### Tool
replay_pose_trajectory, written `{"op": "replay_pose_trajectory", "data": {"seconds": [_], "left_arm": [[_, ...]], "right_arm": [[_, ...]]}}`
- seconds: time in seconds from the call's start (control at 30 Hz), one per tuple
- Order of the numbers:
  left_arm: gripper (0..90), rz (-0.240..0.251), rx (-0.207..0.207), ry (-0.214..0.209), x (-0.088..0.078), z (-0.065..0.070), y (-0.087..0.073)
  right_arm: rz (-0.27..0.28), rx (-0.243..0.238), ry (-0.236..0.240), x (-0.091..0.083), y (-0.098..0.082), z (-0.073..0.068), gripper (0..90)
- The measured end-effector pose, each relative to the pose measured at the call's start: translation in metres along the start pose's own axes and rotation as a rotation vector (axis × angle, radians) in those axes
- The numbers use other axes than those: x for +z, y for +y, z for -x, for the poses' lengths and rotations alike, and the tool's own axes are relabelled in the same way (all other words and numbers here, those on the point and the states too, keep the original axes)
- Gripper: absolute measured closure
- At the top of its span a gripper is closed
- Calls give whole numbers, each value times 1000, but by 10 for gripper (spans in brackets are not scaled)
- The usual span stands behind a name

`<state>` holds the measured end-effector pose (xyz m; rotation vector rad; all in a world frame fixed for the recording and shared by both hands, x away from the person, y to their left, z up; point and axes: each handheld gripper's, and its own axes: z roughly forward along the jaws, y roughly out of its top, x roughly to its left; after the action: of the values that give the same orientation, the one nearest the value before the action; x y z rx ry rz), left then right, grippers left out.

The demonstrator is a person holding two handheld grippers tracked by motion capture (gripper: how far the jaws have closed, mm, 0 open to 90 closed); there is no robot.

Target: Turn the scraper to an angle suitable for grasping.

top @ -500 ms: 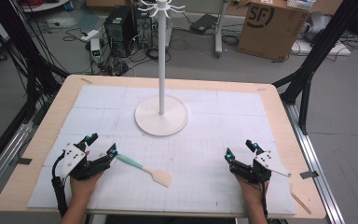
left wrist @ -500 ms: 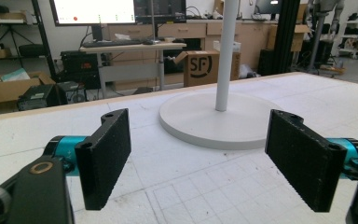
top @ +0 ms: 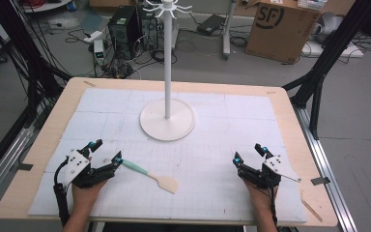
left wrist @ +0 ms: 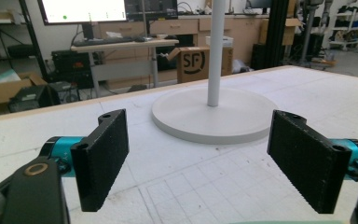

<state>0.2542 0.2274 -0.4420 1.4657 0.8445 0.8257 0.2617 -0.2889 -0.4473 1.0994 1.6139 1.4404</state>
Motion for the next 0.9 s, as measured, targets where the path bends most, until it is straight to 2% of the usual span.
{"op": "replay_pose_trajectory", "data": {"seconds": [0.1, 0.17, 0.23, 0.33, 0.53, 0.63, 0.67, 0.77, 0.83, 0.9], "left_arm": [[213, -35, -40, -22, -1, -3, 2], [214, -39, -47, -31, -1, -4, 2], [224, -39, -46, -60, -1, -4, 2], [252, -41, -26, -114, 0, -3, 2], [269, -101, 5, -186, 3, -3, 4], [278, -179, 20, -232, 7, -1, 5], [278, -222, 40, -248, 9, 1, 6], [309, -240, 54, -270, 10, 3, 6], [351, -245, 60, -303, 11, 3, 6], [357, -258, 65, -343, 12, 2, 6]], "right_arm": [[-2, 1, 5, 0, 0, -1, 165], [-4, 3, 9, 0, 0, -1, 165], [-5, 4, 16, -2, 0, -1, 164], [-1, 9, 16, -2, 0, -1, 164], [0, 9, 14, -1, 0, 0, 164], [-1, 6, 12, -1, 0, 0, 165], [-2, 6, 10, 0, 0, 0, 165], [-6, 11, 10, 0, 0, 0, 165], [-4, 9, 10, 0, 0, 0, 165], [-7, 9, 13, 0, 0, 0, 165]]}}
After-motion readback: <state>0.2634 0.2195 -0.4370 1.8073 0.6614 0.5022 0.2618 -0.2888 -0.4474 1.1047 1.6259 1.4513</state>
